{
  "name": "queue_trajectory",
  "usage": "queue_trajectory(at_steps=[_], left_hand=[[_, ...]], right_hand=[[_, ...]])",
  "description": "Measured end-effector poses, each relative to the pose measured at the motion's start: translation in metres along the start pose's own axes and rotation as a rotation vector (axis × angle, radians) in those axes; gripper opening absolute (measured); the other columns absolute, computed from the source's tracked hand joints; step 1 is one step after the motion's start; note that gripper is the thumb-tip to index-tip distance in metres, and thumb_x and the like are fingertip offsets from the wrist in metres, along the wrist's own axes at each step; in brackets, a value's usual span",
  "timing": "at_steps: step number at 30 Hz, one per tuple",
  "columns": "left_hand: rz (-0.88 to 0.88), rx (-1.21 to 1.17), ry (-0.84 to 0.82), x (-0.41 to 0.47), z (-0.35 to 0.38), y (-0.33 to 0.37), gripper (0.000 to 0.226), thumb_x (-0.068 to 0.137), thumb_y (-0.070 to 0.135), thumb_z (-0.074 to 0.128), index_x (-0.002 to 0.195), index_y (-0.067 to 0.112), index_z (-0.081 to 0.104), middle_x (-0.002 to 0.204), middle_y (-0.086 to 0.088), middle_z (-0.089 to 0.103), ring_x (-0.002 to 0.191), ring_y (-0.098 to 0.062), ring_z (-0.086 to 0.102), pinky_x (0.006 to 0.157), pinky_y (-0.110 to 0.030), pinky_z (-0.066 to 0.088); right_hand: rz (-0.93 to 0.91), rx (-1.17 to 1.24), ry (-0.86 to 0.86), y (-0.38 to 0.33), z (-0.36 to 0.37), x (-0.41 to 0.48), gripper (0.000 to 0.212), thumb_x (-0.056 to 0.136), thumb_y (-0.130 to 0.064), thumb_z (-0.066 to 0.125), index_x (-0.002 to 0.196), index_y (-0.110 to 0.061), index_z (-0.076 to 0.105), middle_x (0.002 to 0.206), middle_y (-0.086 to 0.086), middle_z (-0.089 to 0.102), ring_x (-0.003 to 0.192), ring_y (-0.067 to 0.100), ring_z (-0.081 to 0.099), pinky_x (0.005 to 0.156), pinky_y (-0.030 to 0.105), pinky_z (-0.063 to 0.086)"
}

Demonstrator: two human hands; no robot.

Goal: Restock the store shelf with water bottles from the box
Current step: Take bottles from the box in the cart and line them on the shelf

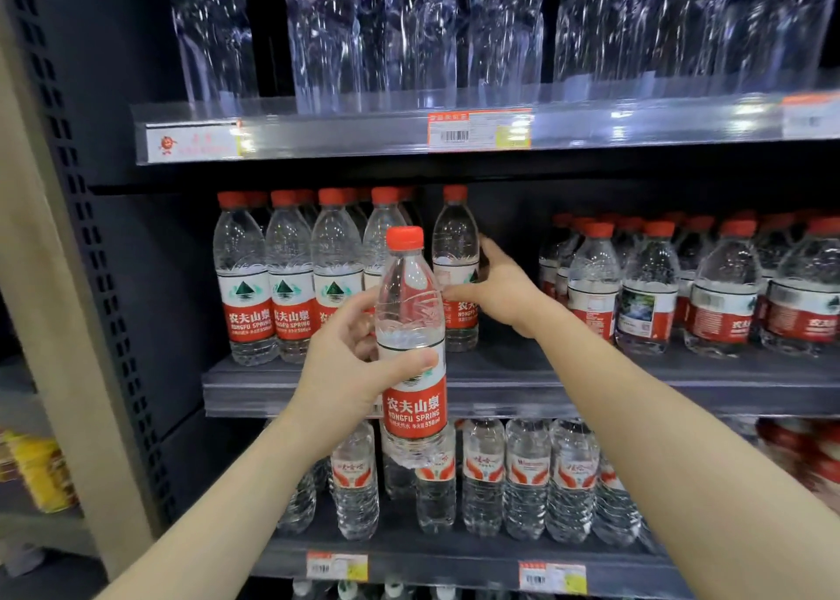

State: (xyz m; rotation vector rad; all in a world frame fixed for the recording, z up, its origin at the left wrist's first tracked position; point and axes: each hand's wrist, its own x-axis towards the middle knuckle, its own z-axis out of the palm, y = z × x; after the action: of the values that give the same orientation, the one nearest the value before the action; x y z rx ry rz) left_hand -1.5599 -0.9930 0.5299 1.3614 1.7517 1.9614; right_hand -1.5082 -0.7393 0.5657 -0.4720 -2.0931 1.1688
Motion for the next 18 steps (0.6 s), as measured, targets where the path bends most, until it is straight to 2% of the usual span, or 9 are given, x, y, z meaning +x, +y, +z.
queue_trajectory(at_steps=[5, 9, 12, 15, 18], left_hand=[[0.004, -0.015, 0.025, 0.006, 0.003, -0.007, 0.067, 0.075, 0.003, 0.088, 0.119, 0.045, 0.060, 0.112, 0.020, 0.077, 0.103, -0.005, 0.074, 0.078, -0.021, 0.060], [0.007, -0.025, 0.028, 0.010, 0.002, -0.012, 0.066, 0.074, 0.003, 0.088, 0.119, 0.043, 0.061, 0.110, 0.021, 0.077, 0.102, -0.005, 0.074, 0.077, -0.018, 0.059], [0.003, -0.010, 0.039, 0.015, 0.001, -0.016, 0.067, 0.075, 0.003, 0.089, 0.118, 0.045, 0.061, 0.110, 0.020, 0.077, 0.102, -0.005, 0.075, 0.077, -0.019, 0.060], [-0.003, -0.006, 0.052, 0.020, 0.002, -0.019, 0.069, 0.074, -0.001, 0.089, 0.115, 0.047, 0.060, 0.105, 0.022, 0.078, 0.098, -0.002, 0.075, 0.074, -0.015, 0.057], [-0.011, 0.000, 0.036, 0.023, 0.001, -0.020, 0.068, 0.074, 0.000, 0.089, 0.116, 0.046, 0.059, 0.105, 0.023, 0.077, 0.098, -0.001, 0.075, 0.075, -0.016, 0.058]], right_hand=[[-0.037, -0.019, 0.049, 0.006, 0.003, 0.004, 0.097, 0.076, -0.025, 0.091, 0.155, -0.035, 0.036, 0.122, -0.012, 0.061, 0.117, 0.014, 0.061, 0.101, 0.036, 0.053], [-0.022, -0.049, 0.087, 0.017, 0.008, 0.024, 0.096, 0.076, -0.030, 0.090, 0.154, -0.037, 0.034, 0.131, -0.006, 0.065, 0.119, 0.018, 0.062, 0.104, 0.039, 0.052], [-0.041, -0.125, 0.103, 0.019, 0.010, 0.039, 0.088, 0.077, -0.031, 0.089, 0.150, -0.033, 0.041, 0.128, -0.003, 0.069, 0.116, 0.019, 0.065, 0.098, 0.031, 0.053], [-0.031, -0.189, 0.121, 0.024, 0.011, 0.053, 0.097, 0.075, -0.036, 0.090, 0.156, -0.030, 0.036, 0.132, -0.001, 0.068, 0.118, 0.020, 0.065, 0.095, 0.024, 0.049], [-0.028, -0.205, 0.121, 0.031, 0.012, 0.065, 0.100, 0.075, -0.040, 0.090, 0.157, -0.030, 0.033, 0.134, 0.001, 0.068, 0.121, 0.022, 0.065, 0.099, 0.028, 0.051]])
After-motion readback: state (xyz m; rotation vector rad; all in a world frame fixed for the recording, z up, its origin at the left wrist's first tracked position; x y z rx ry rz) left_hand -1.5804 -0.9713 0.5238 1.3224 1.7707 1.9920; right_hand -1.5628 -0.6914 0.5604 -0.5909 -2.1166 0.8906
